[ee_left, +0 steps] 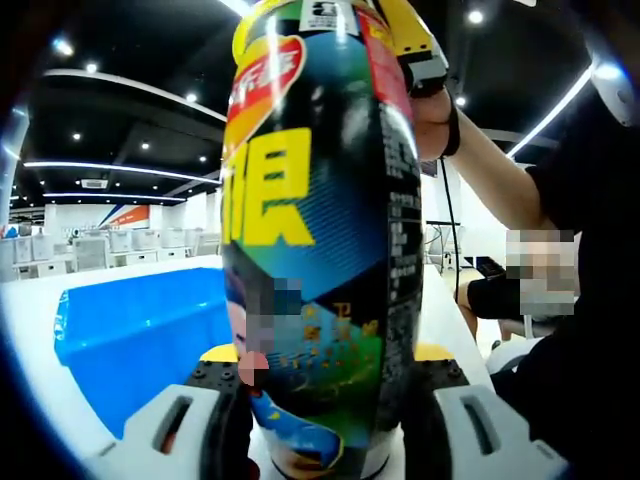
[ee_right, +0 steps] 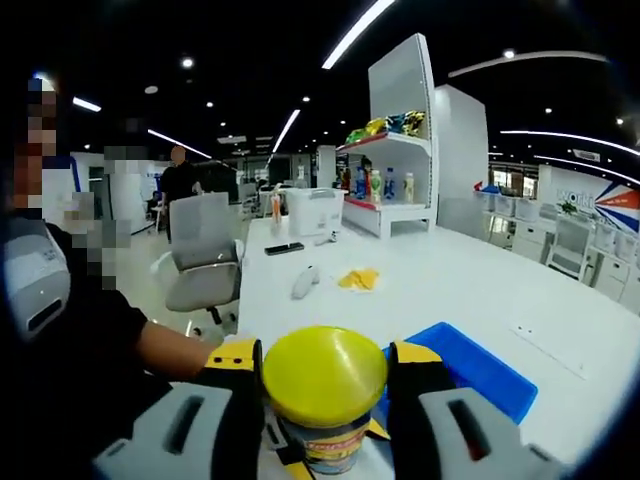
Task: Open the lid of the chip container on the table, take out the chips, place them into the box in front of the container, and close the lid
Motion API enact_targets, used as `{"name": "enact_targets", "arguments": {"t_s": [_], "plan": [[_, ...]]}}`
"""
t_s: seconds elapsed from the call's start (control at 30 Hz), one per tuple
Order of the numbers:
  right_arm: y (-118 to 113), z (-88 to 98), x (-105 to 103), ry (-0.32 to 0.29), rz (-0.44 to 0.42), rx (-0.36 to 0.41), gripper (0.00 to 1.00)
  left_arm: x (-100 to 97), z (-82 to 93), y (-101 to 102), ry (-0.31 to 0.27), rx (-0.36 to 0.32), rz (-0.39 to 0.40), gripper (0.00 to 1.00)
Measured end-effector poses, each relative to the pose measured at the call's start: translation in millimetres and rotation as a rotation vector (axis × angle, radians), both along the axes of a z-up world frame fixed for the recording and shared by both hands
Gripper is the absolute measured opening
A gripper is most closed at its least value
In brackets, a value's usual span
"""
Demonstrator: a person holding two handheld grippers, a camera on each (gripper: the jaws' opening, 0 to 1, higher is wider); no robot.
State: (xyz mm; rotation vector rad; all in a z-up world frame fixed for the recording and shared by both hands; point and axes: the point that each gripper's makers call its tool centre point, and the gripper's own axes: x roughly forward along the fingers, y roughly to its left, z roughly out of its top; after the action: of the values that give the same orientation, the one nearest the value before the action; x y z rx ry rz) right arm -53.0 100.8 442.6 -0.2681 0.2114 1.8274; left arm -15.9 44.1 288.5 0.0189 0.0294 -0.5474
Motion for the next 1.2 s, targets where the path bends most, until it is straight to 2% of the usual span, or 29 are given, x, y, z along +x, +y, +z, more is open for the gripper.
{"name": "enact_targets", "arguments": {"t_s": [0.3,0.4,0.6,0.77,0.87,0.97,1.0,1.1,1.2], "plan": [[-4,-3.7,-1,0.0,0.001,-0.012,0.48,0.8,-1.0,1,0.005,-0.002,-0.005,0.59],[-5,-5.3,-3,-0.061,0.016,-0.012,0.49,0.9,-1.2,1,0.005,-0.002,-0.004,0.59],[-7,-4.3,-2,-0.081,0.015,0.007,0.49,0.1,-0.6,-1,0.005,-0.004,-0.004,0.59],[-12,11.4,-1,-0.03,0.014,0.063,0.48,-0.8,-0.1,-2,0.006,-0.004,-0.004,0.59],[-12,31.2,0,0.011,-0.003,0.136,0.48,-0.8,0.0,-3,0.006,-0.004,-0.004,0.59],[-8,47.2,7,0.008,-0.043,0.225,0.36,-1.3,0.2,-4,0.005,-0.003,-0.004,0.59],[-5,48.3,11,-0.005,-0.067,0.237,0.28,-1.2,0.1,-3,0.005,-0.003,-0.004,0.59],[2,47.2,13,-0.054,-0.095,0.267,0.15,-1.0,-0.1,-3,0.005,-0.003,-0.003,0.59],[6,42.6,5,-0.04,-0.089,0.272,0.08,-1.0,0.1,-3,0.005,-0.003,-0.002,0.59]]}}
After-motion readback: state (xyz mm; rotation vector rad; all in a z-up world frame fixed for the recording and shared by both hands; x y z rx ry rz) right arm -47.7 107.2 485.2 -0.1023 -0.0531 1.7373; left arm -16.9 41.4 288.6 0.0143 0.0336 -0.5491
